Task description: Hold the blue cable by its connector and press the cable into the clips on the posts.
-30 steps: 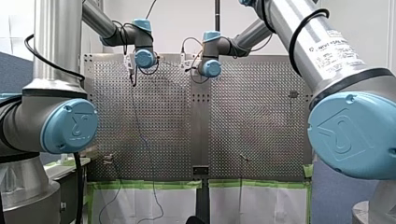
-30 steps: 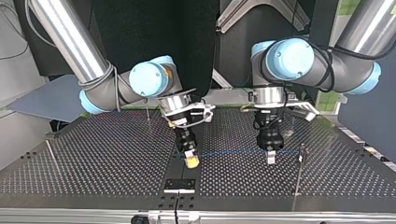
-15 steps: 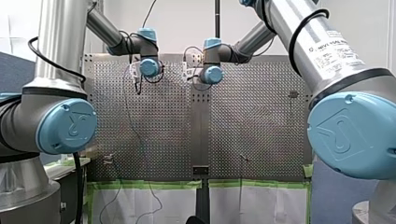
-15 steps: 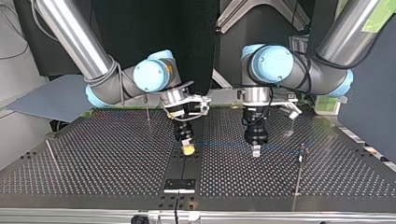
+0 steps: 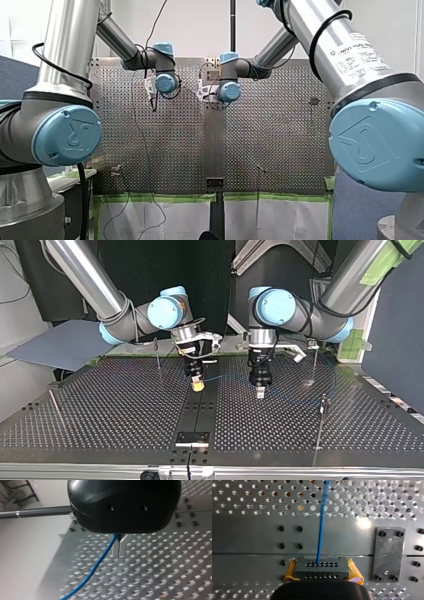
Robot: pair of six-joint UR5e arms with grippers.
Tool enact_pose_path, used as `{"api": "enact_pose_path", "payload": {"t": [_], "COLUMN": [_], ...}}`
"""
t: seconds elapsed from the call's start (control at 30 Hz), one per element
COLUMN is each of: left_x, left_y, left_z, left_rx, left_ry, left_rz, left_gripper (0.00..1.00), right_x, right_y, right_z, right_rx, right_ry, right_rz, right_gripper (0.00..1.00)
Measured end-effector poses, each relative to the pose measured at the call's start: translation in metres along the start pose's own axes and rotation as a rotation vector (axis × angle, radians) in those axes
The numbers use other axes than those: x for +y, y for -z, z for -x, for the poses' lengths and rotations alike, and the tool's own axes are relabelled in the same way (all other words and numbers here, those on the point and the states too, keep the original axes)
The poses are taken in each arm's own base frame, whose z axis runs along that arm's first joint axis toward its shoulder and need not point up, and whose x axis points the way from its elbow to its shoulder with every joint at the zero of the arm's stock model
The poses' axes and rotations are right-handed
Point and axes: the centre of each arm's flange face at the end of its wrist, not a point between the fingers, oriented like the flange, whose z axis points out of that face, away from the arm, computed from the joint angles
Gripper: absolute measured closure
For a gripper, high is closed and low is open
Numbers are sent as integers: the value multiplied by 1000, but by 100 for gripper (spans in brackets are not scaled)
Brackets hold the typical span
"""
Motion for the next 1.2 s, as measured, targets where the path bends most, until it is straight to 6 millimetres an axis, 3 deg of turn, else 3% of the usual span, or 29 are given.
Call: {"api": "enact_pose_path", "payload": {"t": [0.47, 0.9, 1.0, 1.2], "left_x": [-12, -18, -17, -19], "left_y": [11, 22, 24, 28], "left_z": [-31, -97, -107, -124], "left_rx": [24, 84, 92, 107], "left_ry": [-1, -42, -44, -50], "left_rz": [-10, -26, -27, -36], "left_gripper": [100, 100, 100, 100], "right_x": [6, 15, 16, 14], "right_y": [20, 42, 48, 65], "right_z": [42, 82, 96, 144], "right_rx": [-3, -7, -17, -71], "right_ry": [-1, -3, -4, 5], "right_rz": [57, 91, 100, 129], "right_gripper": [100, 100, 100, 100]}}
